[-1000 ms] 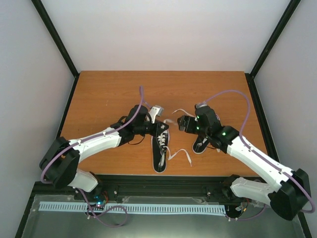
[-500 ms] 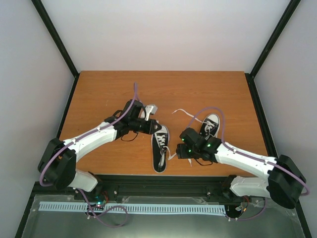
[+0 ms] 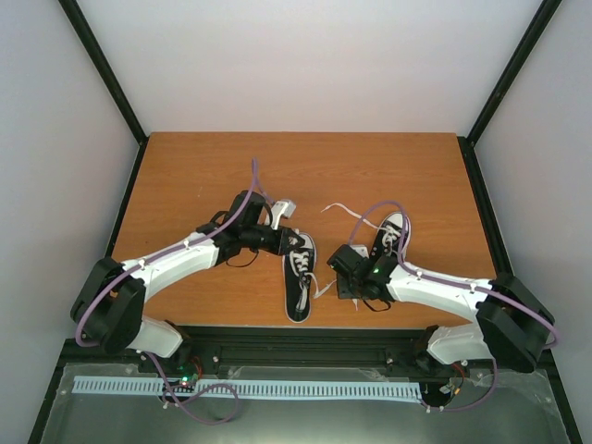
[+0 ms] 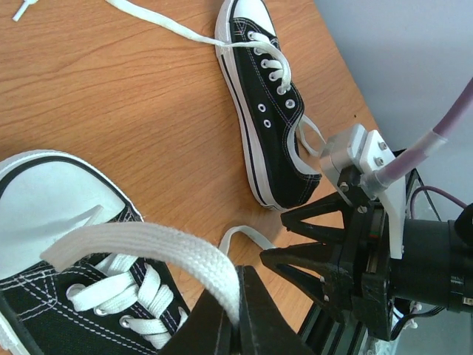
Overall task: Tie the shoes
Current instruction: Cross the shoelace with the shoelace.
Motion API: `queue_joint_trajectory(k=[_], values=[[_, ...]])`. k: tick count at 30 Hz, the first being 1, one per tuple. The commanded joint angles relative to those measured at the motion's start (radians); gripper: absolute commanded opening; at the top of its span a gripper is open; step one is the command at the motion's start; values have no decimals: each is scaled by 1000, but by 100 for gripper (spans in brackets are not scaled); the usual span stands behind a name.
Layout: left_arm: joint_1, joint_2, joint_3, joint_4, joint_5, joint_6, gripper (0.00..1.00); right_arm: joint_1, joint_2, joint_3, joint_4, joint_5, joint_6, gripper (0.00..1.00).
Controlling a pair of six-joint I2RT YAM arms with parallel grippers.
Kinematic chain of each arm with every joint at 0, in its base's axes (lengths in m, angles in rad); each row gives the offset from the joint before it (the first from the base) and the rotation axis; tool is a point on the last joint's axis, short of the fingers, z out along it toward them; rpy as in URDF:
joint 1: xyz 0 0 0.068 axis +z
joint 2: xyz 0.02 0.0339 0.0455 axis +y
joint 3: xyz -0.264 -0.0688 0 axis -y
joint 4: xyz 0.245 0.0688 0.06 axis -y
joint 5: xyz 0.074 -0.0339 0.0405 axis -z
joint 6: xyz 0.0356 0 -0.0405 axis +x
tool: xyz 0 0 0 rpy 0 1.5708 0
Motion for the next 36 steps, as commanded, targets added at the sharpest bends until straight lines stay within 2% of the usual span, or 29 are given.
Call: queue_joint_trajectory(k=[1, 8, 16, 21, 27, 30, 31, 36], values=[[0, -11, -29, 138, 41, -17, 1, 5, 31, 10, 50, 46, 8, 50], [0, -18, -46, 156, 44, -7, 1, -35, 76, 11, 117, 13, -38, 46], [-1, 4, -123, 309, 56, -12, 1, -68, 107, -15, 153, -5, -47, 41], [-3, 7, -122, 300, 54, 4, 1, -74, 108, -47, 200, -34, -48, 37], [-11, 29, -134, 307, 42, 16, 1, -79, 91, -57, 198, -3, -55, 22], [-14, 47, -135, 328, 51, 13, 1, -83, 73, -45, 187, -1, -75, 6], [-17, 53, -133, 335, 61, 14, 1, -85, 64, -36, 174, 6, -76, 3], [-54, 71, -113, 331, 82, 43, 7, -96, -44, 5, 130, 45, -113, 3]])
